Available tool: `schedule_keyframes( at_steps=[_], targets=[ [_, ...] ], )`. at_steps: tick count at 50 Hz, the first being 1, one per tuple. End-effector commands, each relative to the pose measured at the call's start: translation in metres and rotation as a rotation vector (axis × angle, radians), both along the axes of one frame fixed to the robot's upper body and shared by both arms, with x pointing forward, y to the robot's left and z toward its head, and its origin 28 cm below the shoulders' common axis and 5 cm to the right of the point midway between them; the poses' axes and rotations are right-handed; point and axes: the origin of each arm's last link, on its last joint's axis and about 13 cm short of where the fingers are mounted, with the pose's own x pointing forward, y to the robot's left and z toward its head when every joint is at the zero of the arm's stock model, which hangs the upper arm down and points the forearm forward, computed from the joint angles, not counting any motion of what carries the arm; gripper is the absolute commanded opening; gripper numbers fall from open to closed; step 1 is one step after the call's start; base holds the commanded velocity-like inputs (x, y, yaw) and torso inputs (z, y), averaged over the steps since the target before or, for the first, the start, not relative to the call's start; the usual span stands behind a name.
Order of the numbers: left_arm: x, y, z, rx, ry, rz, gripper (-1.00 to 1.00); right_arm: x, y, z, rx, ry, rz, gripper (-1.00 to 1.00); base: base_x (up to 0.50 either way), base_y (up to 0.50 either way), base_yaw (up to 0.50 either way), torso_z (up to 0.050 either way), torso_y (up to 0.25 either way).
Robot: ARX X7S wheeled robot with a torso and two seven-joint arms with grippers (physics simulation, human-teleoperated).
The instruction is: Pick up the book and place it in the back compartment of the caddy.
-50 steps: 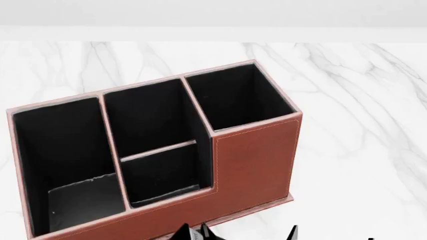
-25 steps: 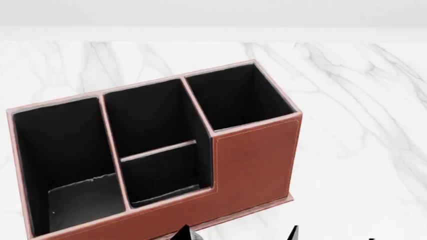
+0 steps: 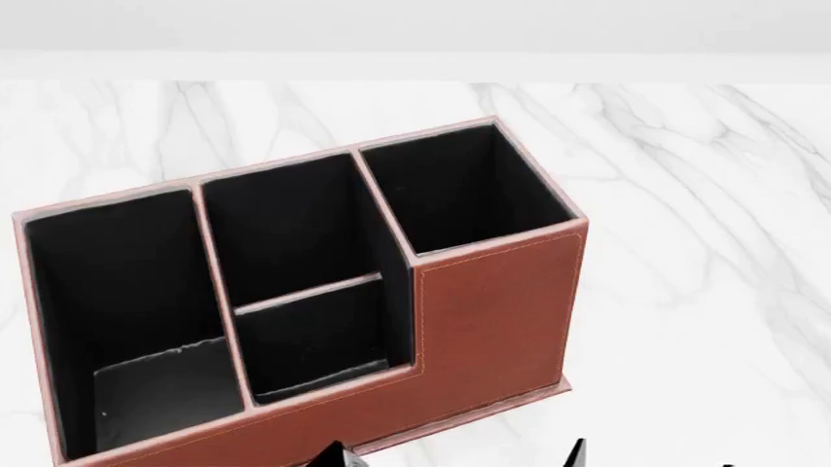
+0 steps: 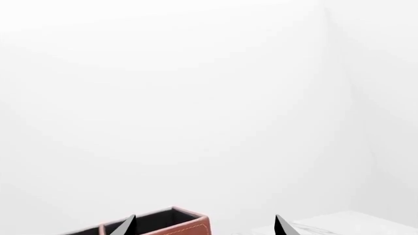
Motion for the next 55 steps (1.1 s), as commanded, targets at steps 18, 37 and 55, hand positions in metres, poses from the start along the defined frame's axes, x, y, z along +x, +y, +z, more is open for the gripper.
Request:
schedule_keyframes(
  at_steps=[18,37,55],
  targets=[
    [-0.019,0.03,0.048,-0.093,-0.139,0.093,-1.0,-0.001,0.0,0.0,0.007,-0.005,-0.006,1.0,0.0,0.0,0.0,0.0,0.001],
    [-0.024,0.047,0.066,-0.154,-0.187,0.159,-1.0,-0.001,0.0,0.0,0.005,-0.006,-0.007,1.0,0.0,0.0,0.0,0.0,0.001],
    [-0.036,0.065,0.089,-0.116,-0.228,0.202,-1.0,0.001,0.002,-0.002,-0.01,0.003,-0.003,1.0,0.0,0.0,0.0,0.0,0.001]
  ],
)
